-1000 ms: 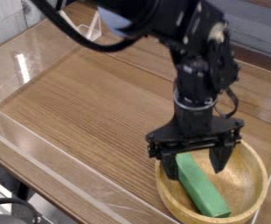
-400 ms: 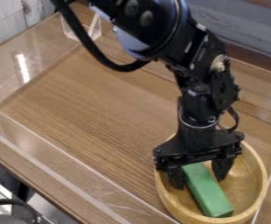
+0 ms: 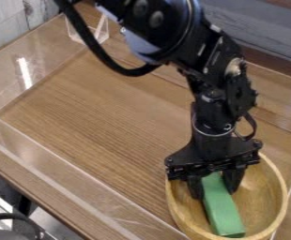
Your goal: Remove the green block from inside the brown bowl and put it on the table
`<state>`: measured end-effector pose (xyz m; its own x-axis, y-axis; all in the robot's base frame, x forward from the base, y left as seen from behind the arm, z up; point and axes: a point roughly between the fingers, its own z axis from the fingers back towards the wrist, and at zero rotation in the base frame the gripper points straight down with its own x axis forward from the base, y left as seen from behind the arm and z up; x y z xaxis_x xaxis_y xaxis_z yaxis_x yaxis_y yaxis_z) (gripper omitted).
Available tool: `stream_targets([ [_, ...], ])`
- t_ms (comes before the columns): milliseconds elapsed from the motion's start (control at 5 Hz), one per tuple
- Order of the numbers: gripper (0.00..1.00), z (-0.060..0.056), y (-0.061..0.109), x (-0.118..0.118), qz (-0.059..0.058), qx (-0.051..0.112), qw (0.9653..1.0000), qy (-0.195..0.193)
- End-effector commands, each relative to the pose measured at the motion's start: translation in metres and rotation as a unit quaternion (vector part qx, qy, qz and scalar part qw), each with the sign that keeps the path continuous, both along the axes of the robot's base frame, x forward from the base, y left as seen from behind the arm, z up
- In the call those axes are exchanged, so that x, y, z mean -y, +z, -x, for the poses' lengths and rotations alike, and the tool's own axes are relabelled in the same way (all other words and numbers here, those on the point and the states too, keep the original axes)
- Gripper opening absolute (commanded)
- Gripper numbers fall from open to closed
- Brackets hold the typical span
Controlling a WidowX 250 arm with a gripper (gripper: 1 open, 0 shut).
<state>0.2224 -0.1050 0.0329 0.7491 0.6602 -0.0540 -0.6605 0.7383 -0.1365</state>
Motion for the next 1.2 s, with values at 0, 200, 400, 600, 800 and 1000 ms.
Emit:
stream_targets([
  [0,0.0,-0.001,0.009,0.004,0.005,0.009,0.9999,-0.005],
  [200,0.0,0.0,0.013,0.004,0.006,0.009,0.9999,-0.006],
  [400,0.0,0.001,0.016,0.005,0.006,0.009,0.9999,-0.008],
  [600,0.0,0.001,0.019,0.005,0.007,0.01,0.9999,-0.011],
  [800,0.0,0.001,0.022,0.005,0.008,0.012,0.9998,-0.014],
  [1000,0.0,0.001,0.024,0.006,0.01,0.014,0.9997,-0.016],
])
